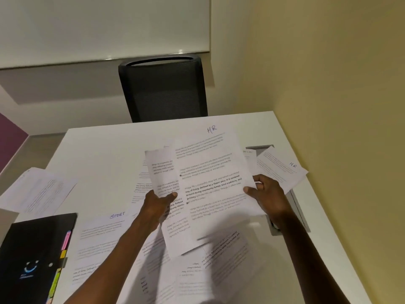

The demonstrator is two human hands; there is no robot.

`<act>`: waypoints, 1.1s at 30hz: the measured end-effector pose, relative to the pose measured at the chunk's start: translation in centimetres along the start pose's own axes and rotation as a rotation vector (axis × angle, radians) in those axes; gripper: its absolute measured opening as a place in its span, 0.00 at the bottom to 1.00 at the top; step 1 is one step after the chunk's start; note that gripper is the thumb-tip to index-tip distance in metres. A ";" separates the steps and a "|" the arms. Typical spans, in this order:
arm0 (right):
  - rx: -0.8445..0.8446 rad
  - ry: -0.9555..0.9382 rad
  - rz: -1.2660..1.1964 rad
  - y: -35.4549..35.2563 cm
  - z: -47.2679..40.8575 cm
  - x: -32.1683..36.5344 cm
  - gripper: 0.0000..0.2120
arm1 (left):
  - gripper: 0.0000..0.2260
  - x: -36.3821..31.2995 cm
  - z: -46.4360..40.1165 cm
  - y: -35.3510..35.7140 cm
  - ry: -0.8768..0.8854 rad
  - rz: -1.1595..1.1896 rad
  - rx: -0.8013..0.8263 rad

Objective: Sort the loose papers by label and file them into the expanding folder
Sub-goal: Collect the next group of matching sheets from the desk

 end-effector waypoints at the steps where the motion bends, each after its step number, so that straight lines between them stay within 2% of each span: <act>1: 0.036 0.012 0.032 0.5 0.7 -0.3 0.10 | 0.07 -0.3 0.8 0.6 -0.002 0.020 0.043; 5: 0.119 0.018 0.159 1.3 1.8 -0.8 0.18 | 0.09 -1.0 2.7 2.1 -0.031 0.034 0.167; 7: 0.111 0.037 0.116 1.4 1.8 -0.4 0.24 | 0.12 -0.9 3.3 2.4 -0.035 0.002 0.218; 8: 0.107 0.044 0.071 1.5 1.7 -0.3 0.24 | 0.14 -0.9 3.7 2.7 -0.036 -0.013 0.245; 11: 0.110 0.030 -0.041 2.3 1.8 0.0 0.14 | 0.13 -0.7 4.6 3.2 -0.032 -0.021 0.289; 14: 0.065 0.055 -0.136 2.5 2.1 -0.9 0.13 | 0.11 -1.1 5.7 3.5 -0.037 -0.021 0.286; 17: -0.017 0.046 -0.150 1.6 2.2 -1.6 0.14 | 0.23 -1.1 5.8 3.3 -0.108 0.125 0.257; 19: -0.030 0.019 -0.165 1.4 2.5 -1.5 0.15 | 0.27 -0.9 5.7 3.5 -0.141 0.226 0.249; 21: -0.027 -0.017 -0.130 2.0 3.0 -1.0 0.16 | 0.33 -0.8 5.8 4.2 -0.063 0.158 0.273; 22: -0.012 -0.031 -0.101 2.7 3.3 -0.8 0.17 | 0.30 -0.9 5.9 4.7 0.016 0.117 0.287; 23: -0.001 -0.053 -0.078 3.4 3.8 -0.5 0.18 | 0.22 -0.8 5.9 4.8 0.081 0.079 0.266; 24: 0.000 -0.075 -0.060 4.0 4.1 -0.1 0.18 | 0.16 -0.9 5.8 4.7 0.155 0.027 0.206; 27: -0.060 -0.155 -0.016 4.3 4.3 1.0 0.18 | 0.16 -1.8 5.5 3.7 0.295 -0.040 0.037; 30: -0.108 -0.198 -0.016 3.0 3.8 1.6 0.19 | 0.14 -2.4 5.9 3.5 0.354 -0.017 -0.021; 33: -0.087 -0.176 -0.050 2.7 3.8 0.1 0.20 | 0.13 -1.7 6.7 3.9 0.372 -0.061 -0.028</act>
Point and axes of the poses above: each hand's wrist, its own z-axis away from the middle knuckle, its own y-axis out of the palm, x = y × z, the point moved 8 cm from there along -z, towards the middle knuckle, and after that the axes turned 8 degrees about -x, right-handed, at the moved point
